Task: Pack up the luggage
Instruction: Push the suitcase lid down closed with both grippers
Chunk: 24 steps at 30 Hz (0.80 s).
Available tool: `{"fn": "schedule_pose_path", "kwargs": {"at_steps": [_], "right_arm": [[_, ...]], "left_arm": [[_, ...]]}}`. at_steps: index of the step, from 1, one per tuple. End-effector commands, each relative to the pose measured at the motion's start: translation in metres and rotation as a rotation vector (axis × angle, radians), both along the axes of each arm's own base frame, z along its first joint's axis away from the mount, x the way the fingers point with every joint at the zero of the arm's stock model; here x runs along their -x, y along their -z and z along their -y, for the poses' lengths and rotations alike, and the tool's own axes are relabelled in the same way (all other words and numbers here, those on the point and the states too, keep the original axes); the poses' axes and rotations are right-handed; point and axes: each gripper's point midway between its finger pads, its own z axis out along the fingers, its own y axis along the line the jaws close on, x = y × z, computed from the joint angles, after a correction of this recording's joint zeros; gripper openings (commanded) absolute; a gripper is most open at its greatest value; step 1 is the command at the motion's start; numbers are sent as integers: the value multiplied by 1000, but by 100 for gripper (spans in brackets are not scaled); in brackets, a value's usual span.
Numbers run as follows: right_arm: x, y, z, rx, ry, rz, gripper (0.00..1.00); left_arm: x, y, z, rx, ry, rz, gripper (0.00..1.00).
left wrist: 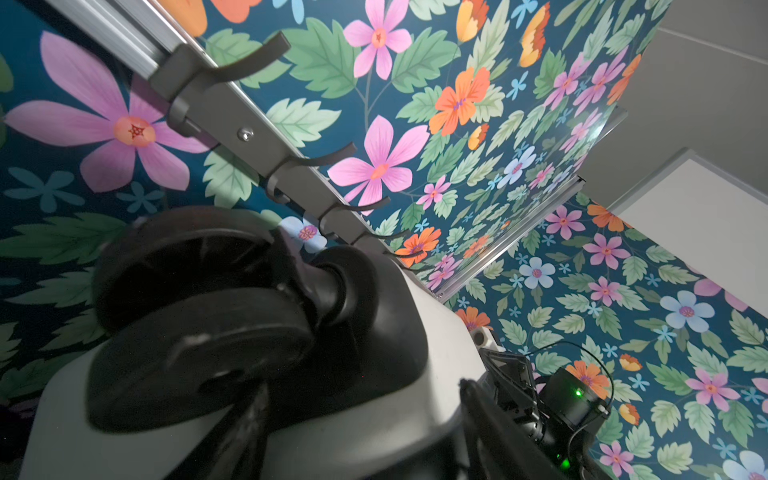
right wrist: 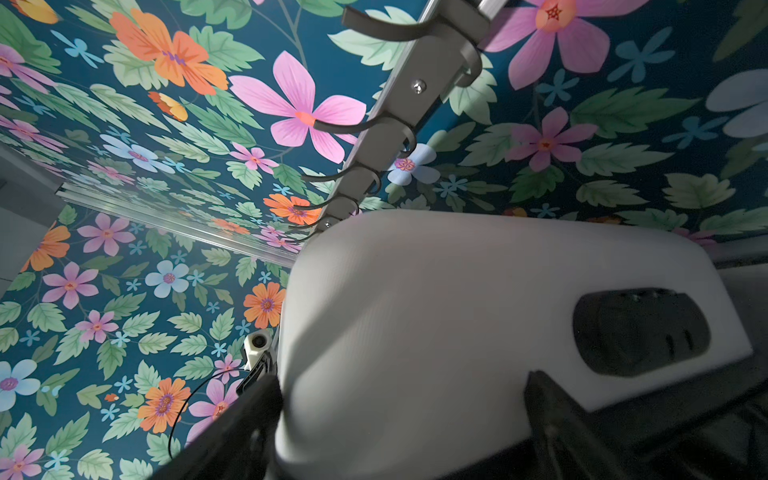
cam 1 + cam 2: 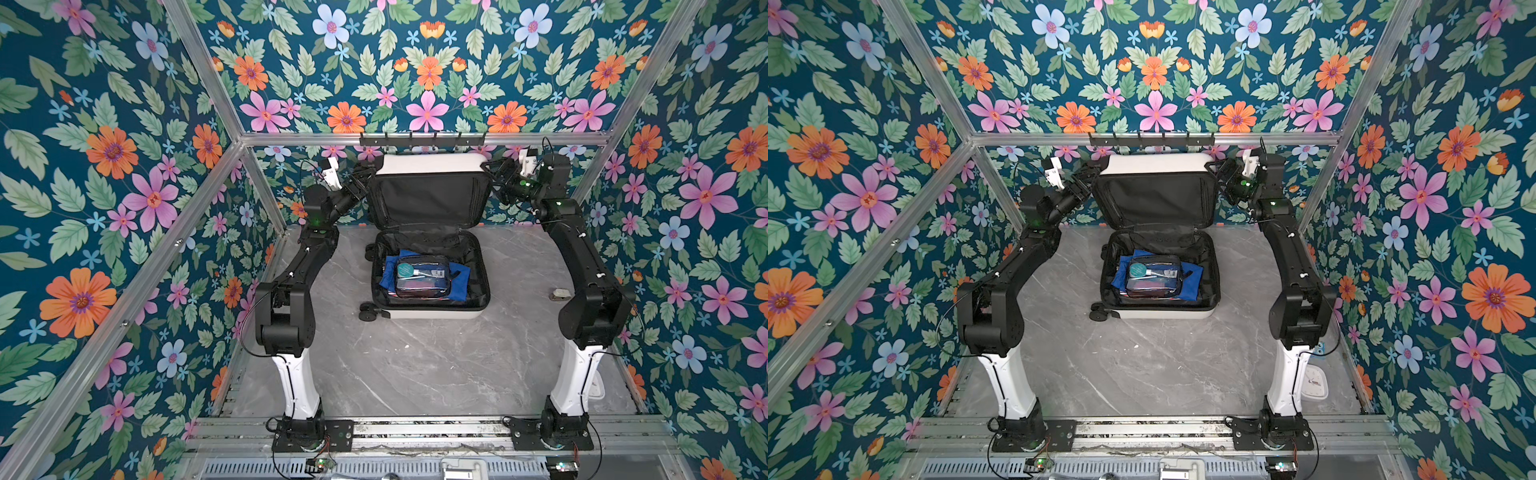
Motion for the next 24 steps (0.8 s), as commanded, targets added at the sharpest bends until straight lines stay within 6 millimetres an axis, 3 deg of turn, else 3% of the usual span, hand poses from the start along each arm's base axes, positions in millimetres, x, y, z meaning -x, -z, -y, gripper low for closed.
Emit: {"fn": "schedule_pose_path", "kwargs": {"at_steps": [1, 6, 9, 10, 17, 24], "right_arm": [[22, -9, -12, -11, -52, 42, 91], [51, 5, -8, -8, -20, 16, 90], [71, 23, -5, -1, -2, -17, 90], [86, 17, -4, -1, 7, -2, 90], [151, 91, 13, 26, 93, -119, 90], [207, 136, 36, 185, 171, -209, 92]], "left_arm": [[39, -20, 11, -11, 86, 104, 71], [84, -14, 10, -9, 85, 84, 70], [119, 0, 19, -42, 91, 58, 71], [132, 7, 22, -66, 86, 36, 71], [214, 65, 27, -200, 40, -84, 73], [281, 107, 12, -264, 36, -198, 73]]}}
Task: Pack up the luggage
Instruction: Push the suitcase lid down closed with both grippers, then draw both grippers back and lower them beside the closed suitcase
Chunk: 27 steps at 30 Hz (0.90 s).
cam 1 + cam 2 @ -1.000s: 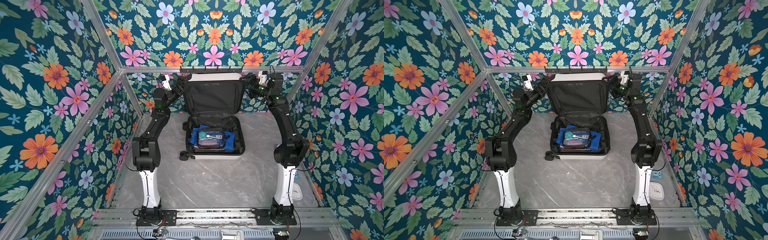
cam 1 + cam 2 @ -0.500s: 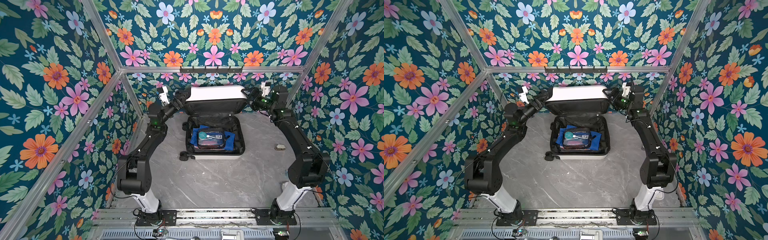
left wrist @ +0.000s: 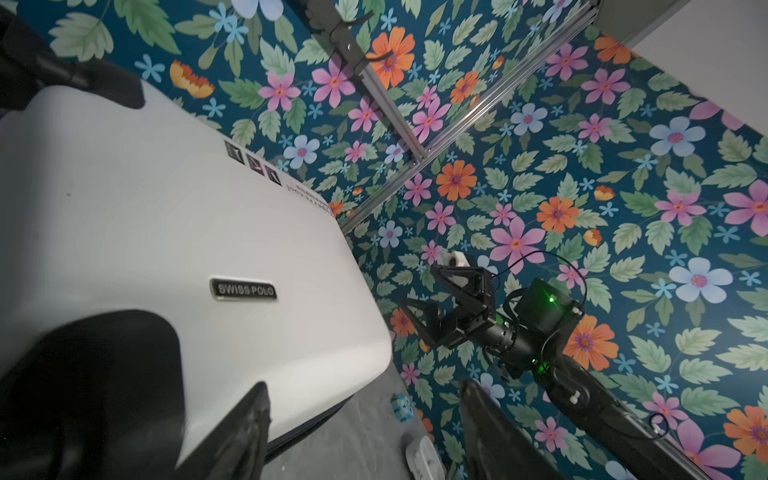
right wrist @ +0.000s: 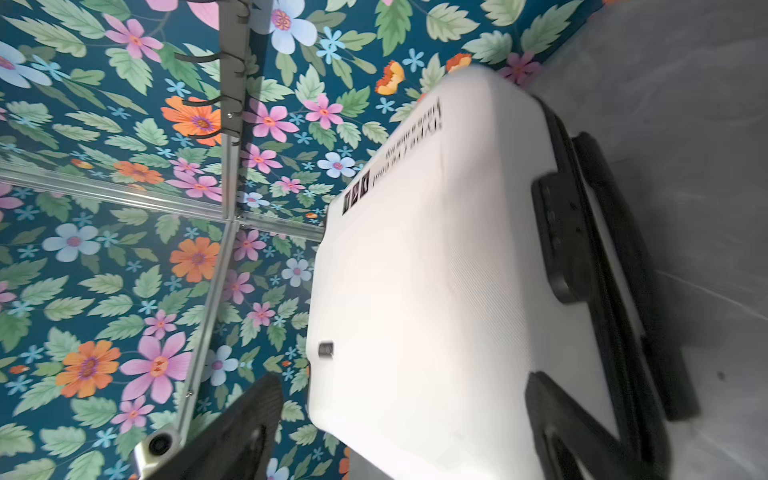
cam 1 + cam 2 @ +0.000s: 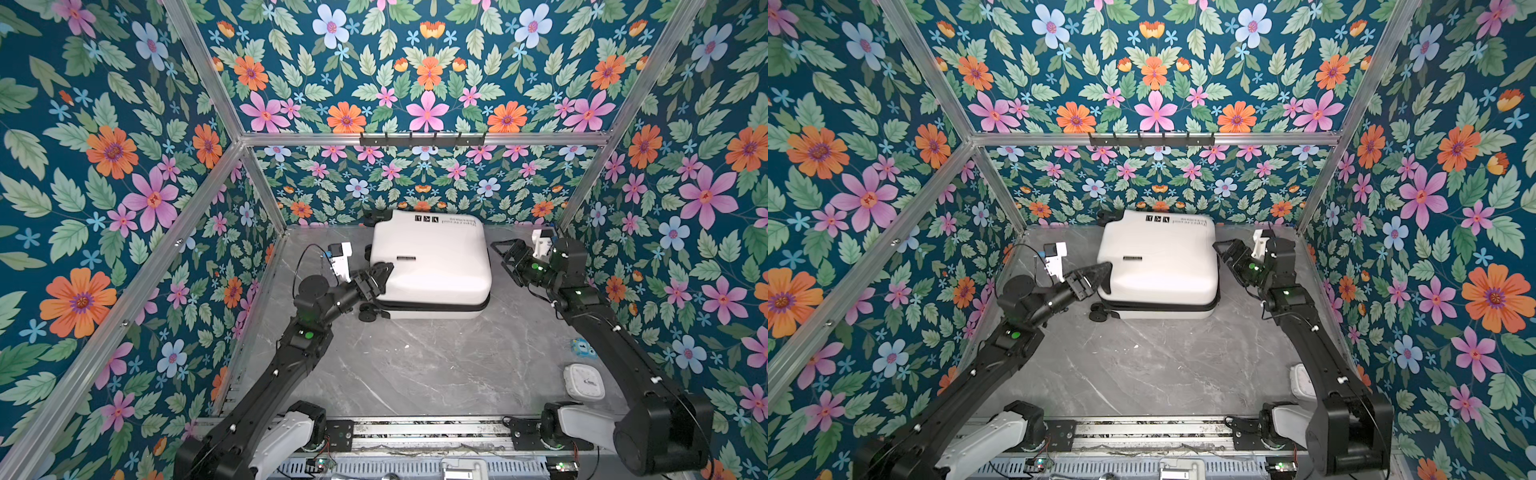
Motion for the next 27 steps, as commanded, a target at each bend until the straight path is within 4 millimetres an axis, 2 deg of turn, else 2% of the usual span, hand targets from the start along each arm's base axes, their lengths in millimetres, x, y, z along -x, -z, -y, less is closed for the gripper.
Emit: {"fn": "schedule_pose_path", "kwargs": {"at_steps": [1, 5, 9, 11, 15, 17, 21, 24, 27], "right_arm": [[17, 18, 14, 125, 37, -31, 93], [33, 34, 22, 203, 47, -97, 93], [39, 46, 26, 238, 45, -147, 92], [41, 51, 28, 257, 45, -171, 90], [38, 52, 33, 313, 38, -201, 73], [29, 52, 38, 305, 29, -233, 69], [10, 55, 51, 309, 24, -339, 69], [-6, 63, 56, 349, 21, -428, 73], [-24, 74, 53, 349, -15, -463, 68]], "left_arm": [[18, 19, -16, -80, -56, -48, 74], [34, 10, -39, -164, -139, -17, 80], [26, 10, -56, -278, -240, -24, 84], [15, 16, -58, -345, -264, -48, 83], [-15, 23, -69, -436, -334, -87, 82], [-32, 21, -83, -447, -380, -104, 81], [-65, 23, -110, -406, -407, -143, 79], [-88, 45, -119, -407, -403, -205, 78], [-108, 78, -116, -423, -371, -269, 75]]}}
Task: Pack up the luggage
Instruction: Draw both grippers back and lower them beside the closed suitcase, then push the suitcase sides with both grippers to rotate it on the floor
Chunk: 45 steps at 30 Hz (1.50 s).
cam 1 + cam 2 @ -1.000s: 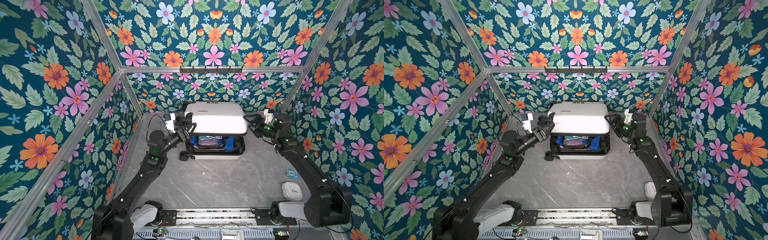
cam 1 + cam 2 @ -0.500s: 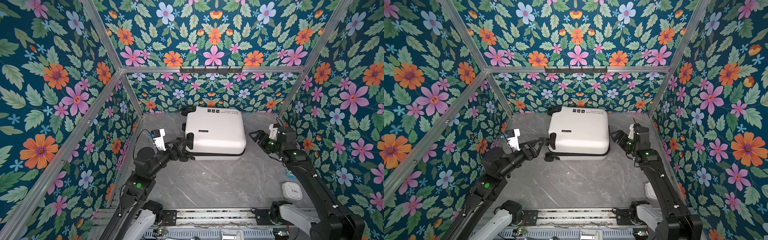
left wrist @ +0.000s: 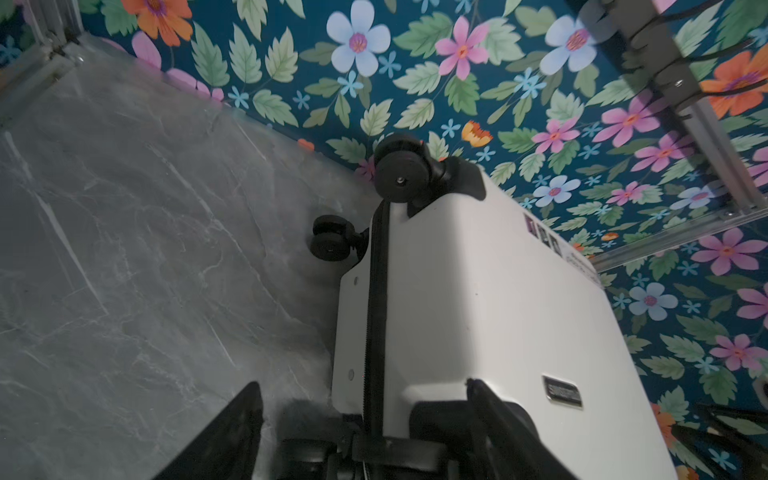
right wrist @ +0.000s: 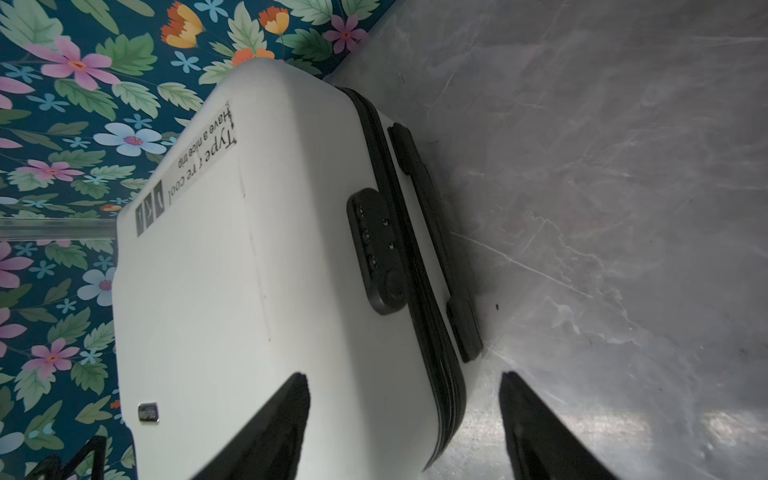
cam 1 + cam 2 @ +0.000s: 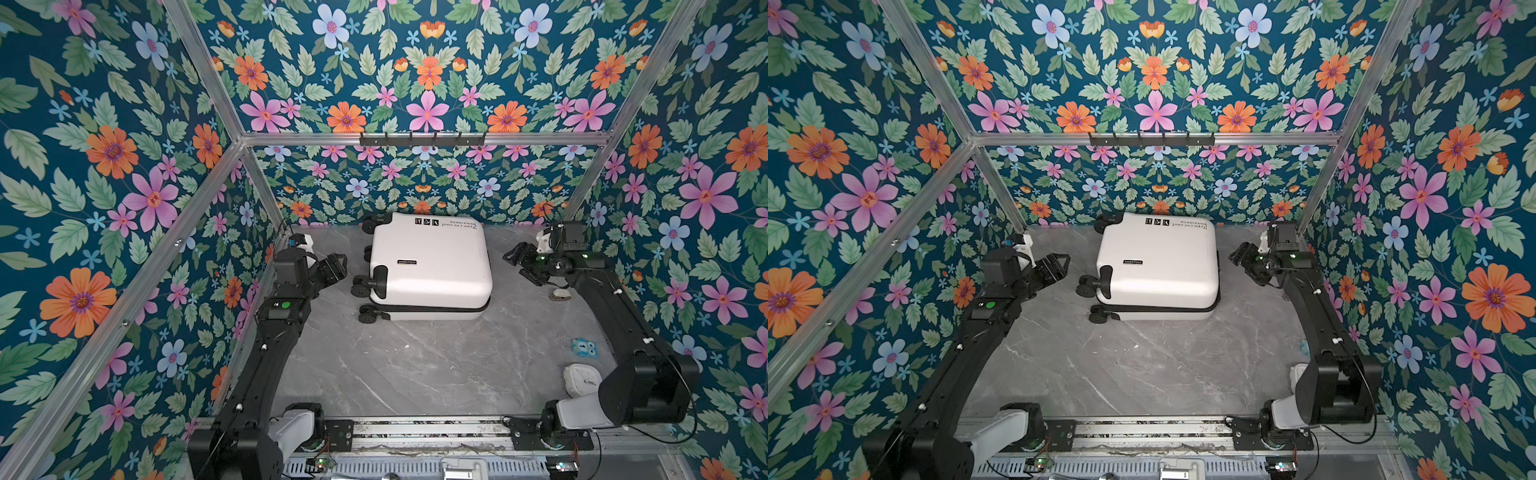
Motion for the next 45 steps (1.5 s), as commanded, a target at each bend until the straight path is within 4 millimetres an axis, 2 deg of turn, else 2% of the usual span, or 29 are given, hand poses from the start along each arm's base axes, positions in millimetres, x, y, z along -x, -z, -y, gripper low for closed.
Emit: {"fn": "schedule_pose_path", "kwargs": {"at_steps": [1, 4, 5, 6, 14, 19, 26, 31, 38, 45], "right_arm": [[0, 21, 0, 18, -37, -96, 66], [-17, 33, 1, 25, -34, -108, 63], [-24, 48, 3, 33, -26, -139, 63], [-29, 53, 4, 37, -25, -148, 62], [-71, 100, -10, -38, -68, -241, 55], [-89, 115, -21, -99, -82, -269, 54], [-108, 124, -42, -129, -127, -274, 54], [-121, 119, -65, -167, -212, -240, 53], [-133, 107, -98, -175, -337, -207, 52], [-137, 107, -136, -178, -420, -222, 52]], "left_arm": [[-16, 19, 9, 13, 61, -14, 73], [-25, 46, 9, 13, 57, -52, 72], [-27, 53, 8, 11, 53, -63, 72], [-29, 59, 8, 8, 51, -70, 71], [-42, 111, 15, 8, 92, -154, 67], [-43, 133, 20, 2, 115, -181, 66], [-39, 144, 48, -6, 220, -188, 65], [-25, 141, 71, -32, 320, -171, 65], [4, 138, 91, -36, 385, -167, 65], [45, 141, 118, -33, 415, -171, 64]]}}
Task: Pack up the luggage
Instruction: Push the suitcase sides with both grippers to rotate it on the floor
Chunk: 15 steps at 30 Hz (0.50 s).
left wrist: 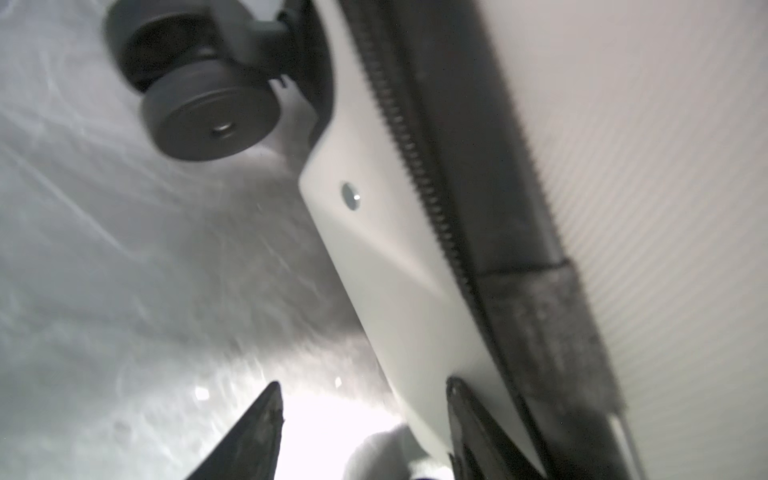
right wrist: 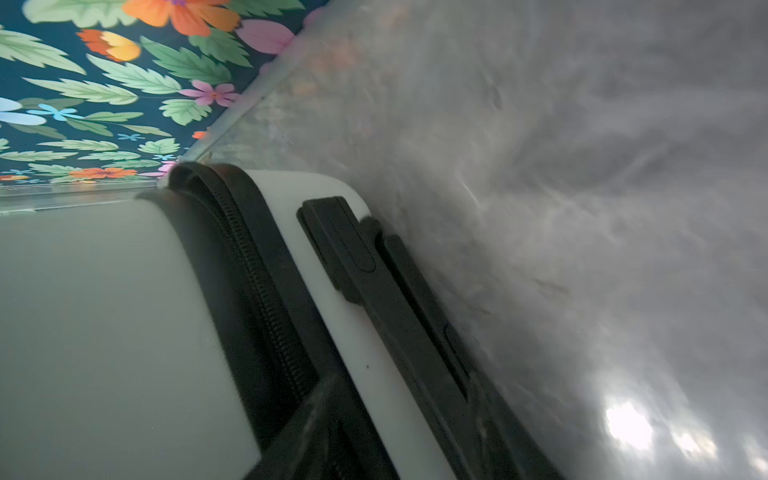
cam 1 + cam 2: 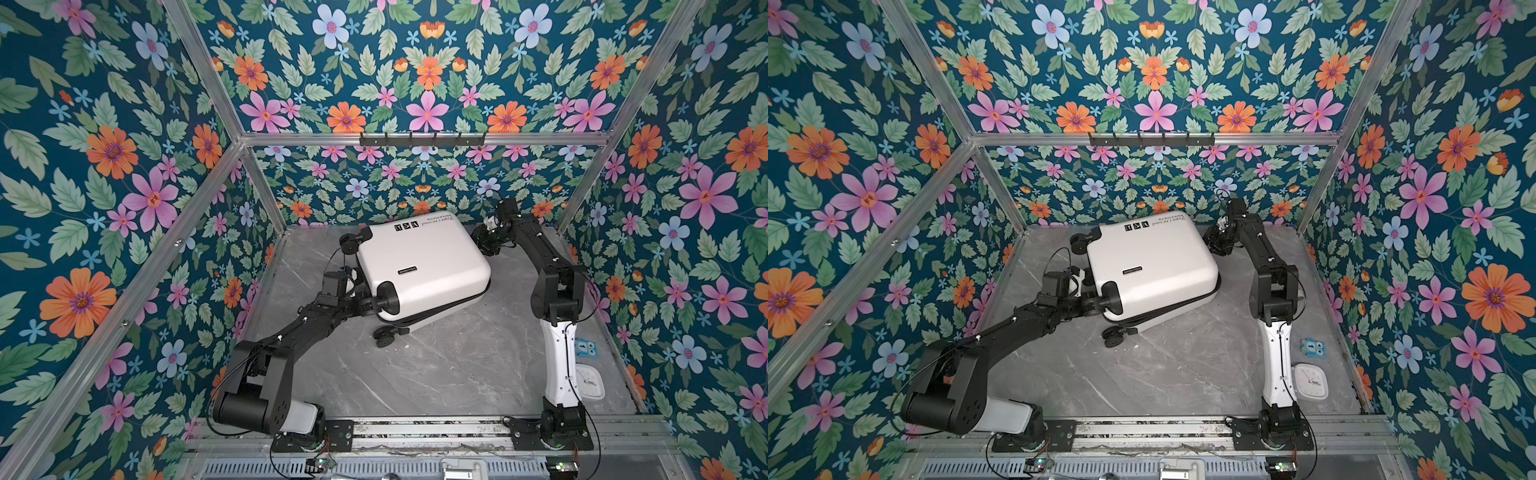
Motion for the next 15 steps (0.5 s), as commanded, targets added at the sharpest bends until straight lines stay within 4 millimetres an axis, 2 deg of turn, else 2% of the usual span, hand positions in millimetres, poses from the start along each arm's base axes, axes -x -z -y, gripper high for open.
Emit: {"fn": "schedule_pose_path", "kwargs": {"at_steps": [1, 4, 7, 10, 15], "right_arm": [[37, 1, -49, -104, -138, -124, 52], [34, 6, -43, -75, -84, -136, 52], [30, 4, -27, -35, -21, -131, 56], [26, -9, -7, -36, 46, -123, 59], [26, -47, 26, 17, 131, -52, 61]], "left_arm": [[17, -21, 42, 123, 125, 64, 64], [37, -20, 52, 129, 136, 60, 64], [53, -21, 46, 118, 116, 61, 65], [67, -31, 30, 83, 86, 77, 65], [85, -60, 13, 41, 75, 103, 66]]}}
